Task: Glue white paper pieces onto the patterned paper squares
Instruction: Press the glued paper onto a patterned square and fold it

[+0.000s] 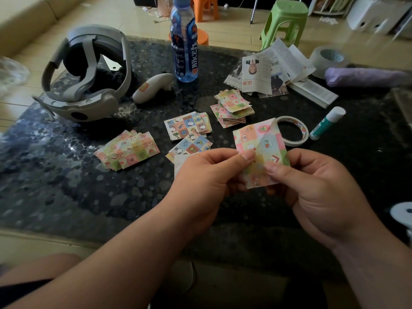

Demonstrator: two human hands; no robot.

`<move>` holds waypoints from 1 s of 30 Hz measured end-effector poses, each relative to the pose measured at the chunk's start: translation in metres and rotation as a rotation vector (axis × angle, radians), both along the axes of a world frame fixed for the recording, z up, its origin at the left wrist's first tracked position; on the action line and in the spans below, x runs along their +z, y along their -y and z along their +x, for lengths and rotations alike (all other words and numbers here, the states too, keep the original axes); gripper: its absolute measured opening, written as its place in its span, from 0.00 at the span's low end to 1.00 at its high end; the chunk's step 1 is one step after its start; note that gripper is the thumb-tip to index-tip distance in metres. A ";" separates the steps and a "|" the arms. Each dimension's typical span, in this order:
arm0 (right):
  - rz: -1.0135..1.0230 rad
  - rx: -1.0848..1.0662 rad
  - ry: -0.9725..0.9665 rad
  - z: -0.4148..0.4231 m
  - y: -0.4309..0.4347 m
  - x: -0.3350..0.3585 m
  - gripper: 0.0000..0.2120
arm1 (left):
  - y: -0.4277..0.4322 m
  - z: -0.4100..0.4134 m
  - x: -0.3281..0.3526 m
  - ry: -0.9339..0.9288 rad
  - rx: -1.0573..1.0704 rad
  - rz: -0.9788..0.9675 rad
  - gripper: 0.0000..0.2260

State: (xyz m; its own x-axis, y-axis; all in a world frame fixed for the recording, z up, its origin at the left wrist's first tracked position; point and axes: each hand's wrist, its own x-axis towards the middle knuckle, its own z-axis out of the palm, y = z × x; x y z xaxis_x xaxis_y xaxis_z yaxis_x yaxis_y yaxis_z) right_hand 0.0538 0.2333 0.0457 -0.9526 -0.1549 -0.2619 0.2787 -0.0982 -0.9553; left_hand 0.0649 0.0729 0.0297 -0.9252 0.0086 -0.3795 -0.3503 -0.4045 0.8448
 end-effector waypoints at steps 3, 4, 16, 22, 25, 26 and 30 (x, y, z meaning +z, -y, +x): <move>0.019 0.020 -0.001 0.000 -0.001 -0.001 0.07 | 0.000 -0.001 0.002 -0.010 0.002 -0.014 0.09; 0.035 0.029 -0.011 0.000 -0.001 -0.001 0.07 | 0.000 -0.001 0.002 -0.017 0.008 -0.019 0.08; 0.190 0.111 -0.109 -0.002 -0.006 -0.005 0.12 | 0.011 -0.009 0.002 -0.059 0.028 0.008 0.03; 0.199 0.157 -0.136 -0.002 -0.007 -0.006 0.08 | 0.014 -0.012 0.000 -0.061 0.024 0.120 0.04; 0.203 0.168 -0.149 -0.001 -0.008 -0.005 0.07 | 0.015 -0.013 -0.001 -0.078 0.027 0.120 0.05; 0.207 0.167 -0.154 -0.002 -0.008 -0.005 0.07 | 0.015 -0.012 -0.001 -0.084 0.025 0.113 0.06; 0.224 0.162 -0.164 -0.003 -0.009 -0.006 0.09 | 0.013 -0.011 -0.001 -0.099 0.046 0.080 0.07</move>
